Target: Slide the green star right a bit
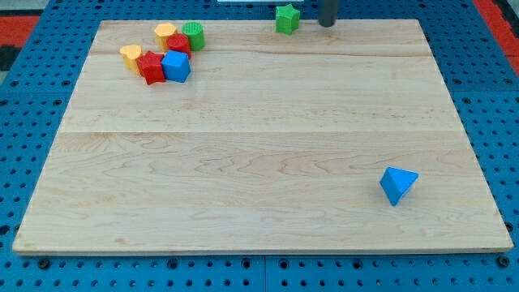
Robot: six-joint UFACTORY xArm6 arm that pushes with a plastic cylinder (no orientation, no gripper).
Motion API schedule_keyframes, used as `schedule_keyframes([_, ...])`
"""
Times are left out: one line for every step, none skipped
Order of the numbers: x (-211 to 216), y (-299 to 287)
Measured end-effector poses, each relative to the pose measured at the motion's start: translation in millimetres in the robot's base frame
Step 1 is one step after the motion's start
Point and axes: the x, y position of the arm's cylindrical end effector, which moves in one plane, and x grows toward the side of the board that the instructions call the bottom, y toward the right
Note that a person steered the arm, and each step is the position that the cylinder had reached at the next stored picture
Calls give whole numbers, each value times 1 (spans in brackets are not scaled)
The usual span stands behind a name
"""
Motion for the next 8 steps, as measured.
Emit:
schedule_keyframes([8, -5])
schedule_keyframes([22, -1])
schedule_keyframes([46, -2])
schedule_keyframes([61, -59])
schedule_keyframes([37, -108])
schedule_keyframes([4, -110])
schedule_keyframes([0, -84])
schedule_keyframes([0, -58])
